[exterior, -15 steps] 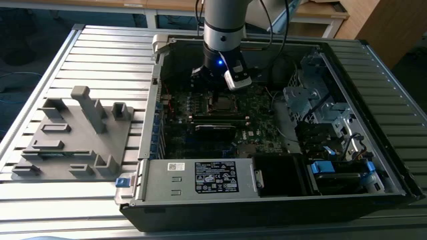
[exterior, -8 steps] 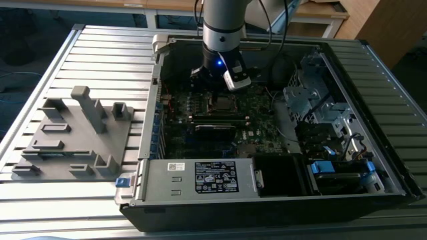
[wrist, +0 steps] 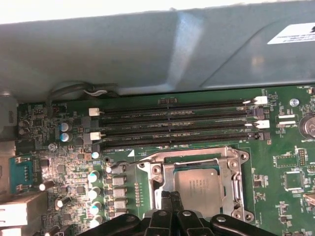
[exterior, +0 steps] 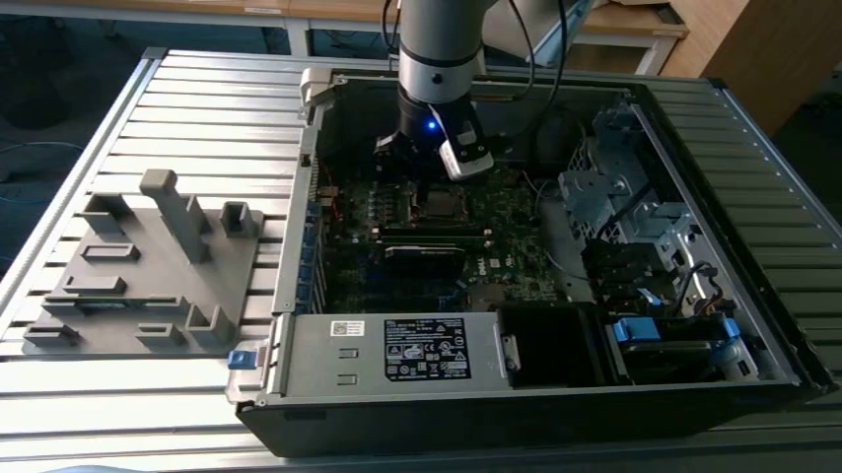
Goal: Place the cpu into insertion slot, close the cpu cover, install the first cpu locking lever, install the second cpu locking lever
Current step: 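Close the cpu cover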
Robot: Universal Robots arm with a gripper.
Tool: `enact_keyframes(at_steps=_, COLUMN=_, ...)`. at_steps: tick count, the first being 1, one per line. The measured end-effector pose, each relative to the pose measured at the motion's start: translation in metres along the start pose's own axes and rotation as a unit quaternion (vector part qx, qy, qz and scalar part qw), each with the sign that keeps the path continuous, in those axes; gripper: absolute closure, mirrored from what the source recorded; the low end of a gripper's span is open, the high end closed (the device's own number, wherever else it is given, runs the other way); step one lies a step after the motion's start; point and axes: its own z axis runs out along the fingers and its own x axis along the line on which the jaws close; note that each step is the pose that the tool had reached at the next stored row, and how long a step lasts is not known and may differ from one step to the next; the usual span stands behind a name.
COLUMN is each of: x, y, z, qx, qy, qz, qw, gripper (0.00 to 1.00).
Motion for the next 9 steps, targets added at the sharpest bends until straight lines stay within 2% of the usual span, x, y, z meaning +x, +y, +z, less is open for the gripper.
enact_keyframes(at_steps=9, x=0.0008, y=-0.0001, z=0.0006, qx=0.0000, qy=0.0000, qz=0.000, qw=1.00000, gripper=0.90)
